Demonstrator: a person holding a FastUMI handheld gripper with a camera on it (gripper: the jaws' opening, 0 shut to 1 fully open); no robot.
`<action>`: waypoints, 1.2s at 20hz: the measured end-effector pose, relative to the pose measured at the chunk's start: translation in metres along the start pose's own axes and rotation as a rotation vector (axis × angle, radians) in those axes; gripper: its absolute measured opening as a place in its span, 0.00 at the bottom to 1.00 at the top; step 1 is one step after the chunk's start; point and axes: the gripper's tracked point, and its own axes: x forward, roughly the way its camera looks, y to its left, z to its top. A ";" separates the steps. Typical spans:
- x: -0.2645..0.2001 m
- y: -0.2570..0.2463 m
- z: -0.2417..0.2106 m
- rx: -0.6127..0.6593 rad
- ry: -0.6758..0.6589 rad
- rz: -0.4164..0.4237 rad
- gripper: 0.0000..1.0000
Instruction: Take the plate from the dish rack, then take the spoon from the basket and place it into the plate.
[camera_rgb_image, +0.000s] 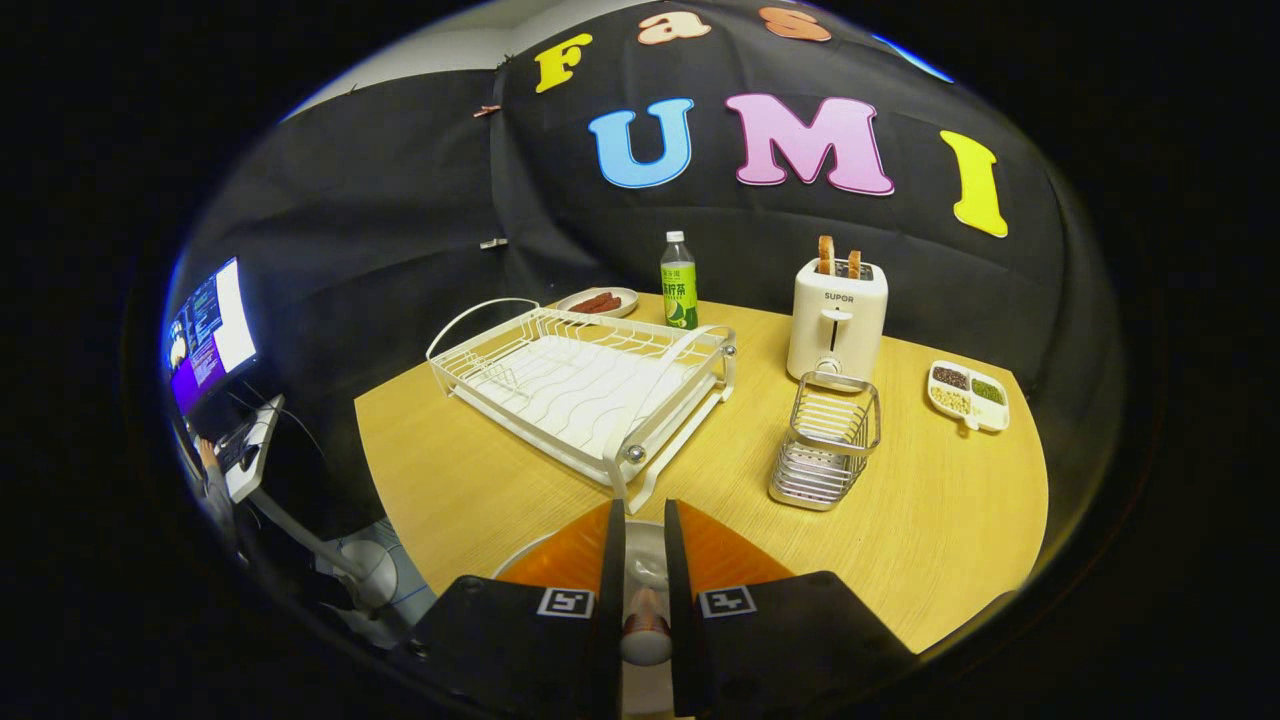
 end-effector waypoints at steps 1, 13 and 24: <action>0.001 0.001 -0.002 0.012 0.013 0.004 0.24; -0.008 -0.027 0.063 0.068 -0.090 -0.116 0.99; -0.089 -0.034 0.161 0.087 -0.270 -0.435 0.99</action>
